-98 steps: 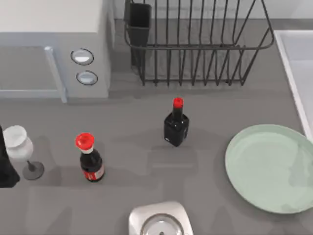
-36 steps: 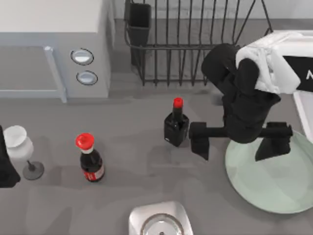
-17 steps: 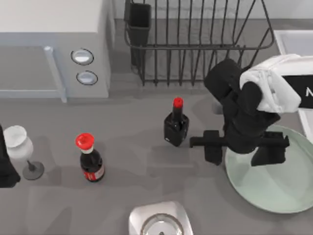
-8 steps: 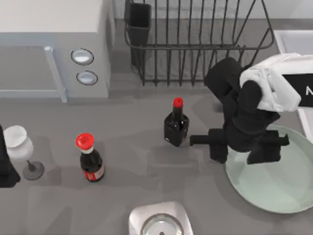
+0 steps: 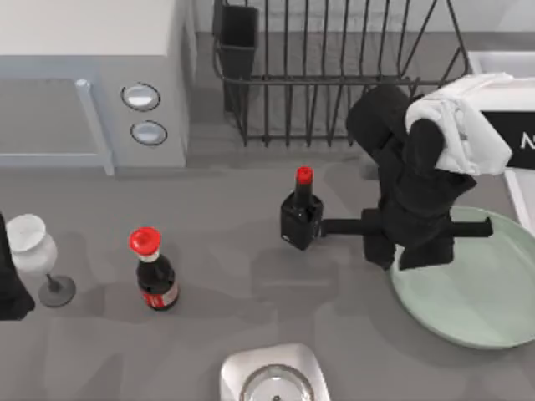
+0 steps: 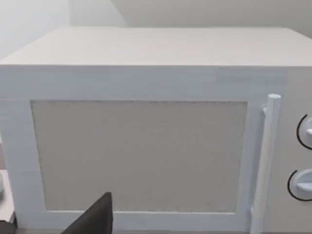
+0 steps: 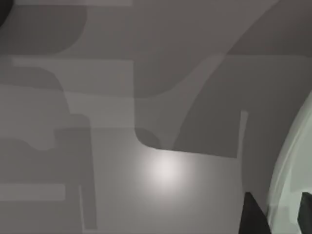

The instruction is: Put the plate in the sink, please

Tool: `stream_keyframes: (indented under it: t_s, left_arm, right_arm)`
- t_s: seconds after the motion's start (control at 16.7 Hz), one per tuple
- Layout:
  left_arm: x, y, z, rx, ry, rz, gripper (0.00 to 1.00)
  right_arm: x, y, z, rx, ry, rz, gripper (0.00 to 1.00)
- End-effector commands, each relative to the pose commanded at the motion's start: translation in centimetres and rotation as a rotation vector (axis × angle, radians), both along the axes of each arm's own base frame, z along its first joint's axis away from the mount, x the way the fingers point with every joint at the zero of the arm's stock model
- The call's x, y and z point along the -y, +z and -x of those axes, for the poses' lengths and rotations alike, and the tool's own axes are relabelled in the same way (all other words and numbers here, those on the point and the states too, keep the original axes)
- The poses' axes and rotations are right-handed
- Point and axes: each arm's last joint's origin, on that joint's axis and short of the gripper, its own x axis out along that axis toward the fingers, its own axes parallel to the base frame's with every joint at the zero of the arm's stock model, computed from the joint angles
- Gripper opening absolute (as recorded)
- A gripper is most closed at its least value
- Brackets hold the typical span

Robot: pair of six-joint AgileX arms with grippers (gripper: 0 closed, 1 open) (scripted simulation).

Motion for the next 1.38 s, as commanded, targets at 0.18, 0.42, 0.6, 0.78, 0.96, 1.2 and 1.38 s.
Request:
stream_keyframes:
  t_s: [0.18,0.42,0.6,0.78,0.96,1.2,1.38]
  left_arm:
    - [0.0,0.0,0.0,0.000,0.000,0.000,1.00]
    - [0.0,0.0,0.0,0.000,0.000,0.000,1.00]
    - [0.0,0.0,0.0,0.000,0.000,0.000,1.00]
    - [0.0,0.0,0.0,0.000,0.000,0.000,1.00]
    - [0.0,0.0,0.0,0.000,0.000,0.000,1.00]
    - [0.0,0.0,0.0,0.000,0.000,0.000,1.00]
    - [0.0,0.0,0.0,0.000,0.000,0.000,1.00]
  right_arm:
    - [-0.9,3.2,-1.0,-0.017,0.007,0.010,0.00]
    - [-1.7,10.5,-2.1,-0.027,0.002,0.017,0.00]
    - [-1.2,16.6,-1.8,-0.017,-0.003,0.011,0.00]
    - [-0.3,21.2,-0.6,-0.003,-0.005,0.002,0.00]
    - [0.5,23.5,0.4,0.007,-0.004,-0.004,0.00]
    - [0.6,23.7,0.6,0.008,-0.004,-0.005,0.00]
    - [0.6,23.5,0.0,0.005,0.000,-0.002,0.00]
